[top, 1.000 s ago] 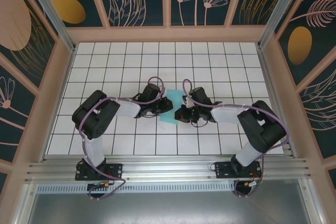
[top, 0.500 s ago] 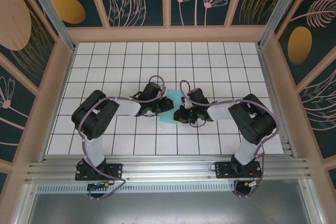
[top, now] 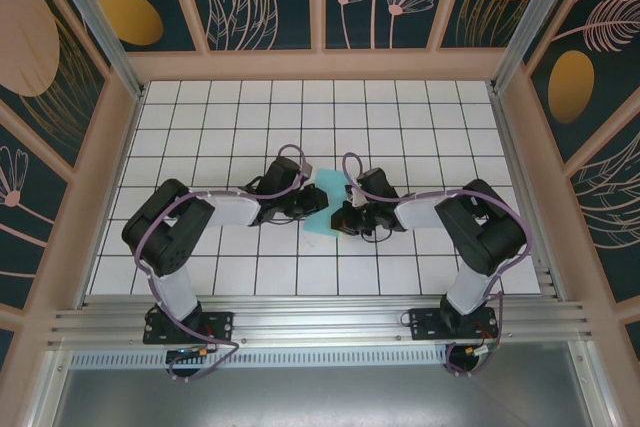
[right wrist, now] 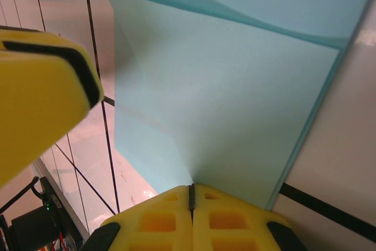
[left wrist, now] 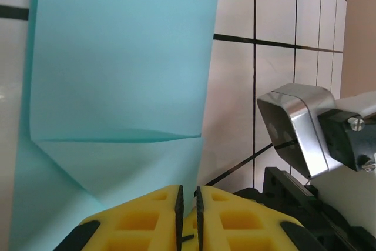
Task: Fold a paper plane with a square sheet of paper (pick it up from the middle)
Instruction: Fold the triangle a second time at the center of the table.
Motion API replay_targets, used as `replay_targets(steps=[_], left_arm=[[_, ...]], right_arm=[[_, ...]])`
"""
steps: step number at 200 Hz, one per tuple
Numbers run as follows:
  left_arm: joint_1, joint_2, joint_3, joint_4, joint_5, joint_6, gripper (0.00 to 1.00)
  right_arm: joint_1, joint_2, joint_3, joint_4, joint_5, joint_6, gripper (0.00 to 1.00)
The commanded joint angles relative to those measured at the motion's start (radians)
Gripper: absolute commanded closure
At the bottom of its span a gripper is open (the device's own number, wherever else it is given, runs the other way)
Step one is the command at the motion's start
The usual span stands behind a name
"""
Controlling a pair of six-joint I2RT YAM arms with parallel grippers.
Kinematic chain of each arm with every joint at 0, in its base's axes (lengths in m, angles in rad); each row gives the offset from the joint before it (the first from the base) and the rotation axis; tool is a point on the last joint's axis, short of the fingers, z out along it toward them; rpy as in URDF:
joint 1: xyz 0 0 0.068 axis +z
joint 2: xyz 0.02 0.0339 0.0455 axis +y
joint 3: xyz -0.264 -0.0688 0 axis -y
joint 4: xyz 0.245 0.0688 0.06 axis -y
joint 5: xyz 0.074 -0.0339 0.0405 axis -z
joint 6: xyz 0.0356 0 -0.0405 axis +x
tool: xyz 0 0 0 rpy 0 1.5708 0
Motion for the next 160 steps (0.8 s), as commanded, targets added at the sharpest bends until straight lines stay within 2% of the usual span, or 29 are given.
replay_targets(steps=[1,18,37,67,160], left_arm=[[-0.002,0.049,-0.01,0.059,0.027,-0.028,0.82],[-0.002,0.077,-0.013,0.083,0.015,-0.04,0.83],[0.0,0.079,-0.011,0.038,-0.075,-0.034,0.84],[0.011,0.07,-0.01,0.004,-0.154,-0.032,0.85],[0.064,0.09,0.066,-0.095,-0.19,0.015,0.84]], right_arm=[[0.0,0.033,-0.036,-0.058,0.073,0.005,0.93],[0.0,0.036,-0.037,-0.062,0.075,0.004,0.93],[0.0,0.036,-0.039,-0.082,0.083,-0.005,0.94],[0.001,0.027,-0.047,-0.111,0.097,-0.024,0.97],[0.001,0.015,-0.07,-0.14,0.1,-0.047,0.98]])
